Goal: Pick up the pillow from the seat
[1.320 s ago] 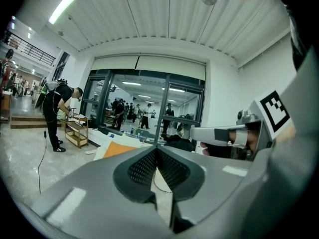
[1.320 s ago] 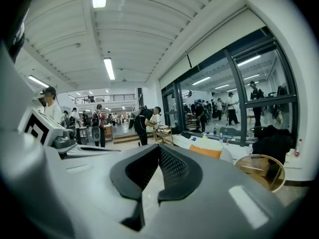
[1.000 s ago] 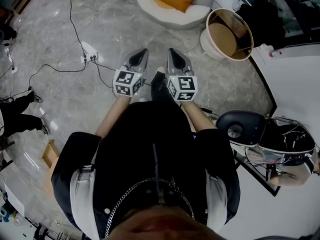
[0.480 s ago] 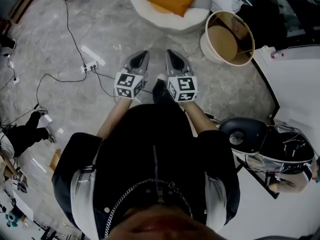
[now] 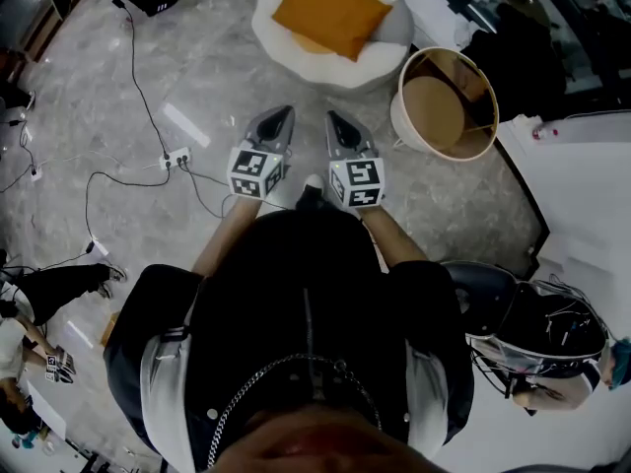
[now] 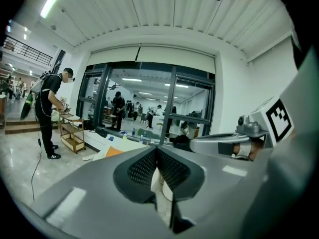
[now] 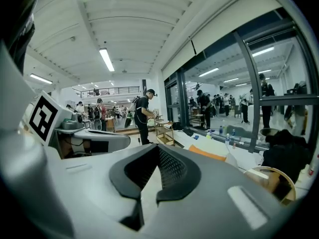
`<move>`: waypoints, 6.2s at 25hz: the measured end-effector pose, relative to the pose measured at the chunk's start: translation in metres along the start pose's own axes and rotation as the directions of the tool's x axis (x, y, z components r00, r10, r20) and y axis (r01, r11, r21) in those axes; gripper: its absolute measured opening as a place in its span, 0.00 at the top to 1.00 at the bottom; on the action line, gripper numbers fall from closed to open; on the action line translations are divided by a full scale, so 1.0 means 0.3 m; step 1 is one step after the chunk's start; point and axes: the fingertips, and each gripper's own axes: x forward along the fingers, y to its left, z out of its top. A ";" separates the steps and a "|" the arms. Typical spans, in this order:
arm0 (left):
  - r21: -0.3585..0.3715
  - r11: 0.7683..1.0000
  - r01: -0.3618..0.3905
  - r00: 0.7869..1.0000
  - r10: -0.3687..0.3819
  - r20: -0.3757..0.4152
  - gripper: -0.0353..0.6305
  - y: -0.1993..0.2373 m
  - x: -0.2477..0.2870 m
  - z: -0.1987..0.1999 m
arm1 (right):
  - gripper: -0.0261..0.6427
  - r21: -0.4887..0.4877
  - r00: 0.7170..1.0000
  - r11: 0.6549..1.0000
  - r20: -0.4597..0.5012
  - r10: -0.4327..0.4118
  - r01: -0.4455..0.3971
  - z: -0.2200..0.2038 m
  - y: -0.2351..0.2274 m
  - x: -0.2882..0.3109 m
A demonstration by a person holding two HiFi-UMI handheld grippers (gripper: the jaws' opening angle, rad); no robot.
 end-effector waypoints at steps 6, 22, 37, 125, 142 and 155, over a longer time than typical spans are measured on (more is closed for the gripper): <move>0.020 0.999 -0.026 1.000 0.026 -0.005 0.93 0.023 0.153 0.038 | 0.96 0.019 0.999 0.999 0.000 0.046 -0.046 0.032 -0.132 0.094; 0.022 0.998 -0.053 0.998 0.053 -0.024 0.93 0.130 0.386 0.065 | 0.96 0.065 1.000 0.998 0.002 0.016 -0.016 0.071 -0.359 0.256; -0.036 0.999 -0.029 1.000 0.028 -0.010 0.93 0.463 0.815 0.160 | 0.96 0.072 0.999 0.997 -0.030 0.013 -0.011 0.191 -0.571 0.717; 0.300 0.953 0.043 0.994 -0.011 -0.106 0.93 1.488 2.455 -0.569 | 0.96 0.176 0.898 0.884 -0.001 -0.439 0.433 -0.602 -1.944 1.752; 0.267 0.961 0.076 0.996 -0.062 -0.059 0.74 1.880 2.610 -0.914 | 0.96 0.113 0.848 0.846 0.046 -0.528 0.521 -0.967 -2.076 1.960; 0.217 0.959 0.183 0.972 -0.143 -0.185 0.34 2.051 2.667 -1.070 | 0.51 0.199 0.864 0.849 0.015 -0.503 0.490 -1.185 -2.026 2.014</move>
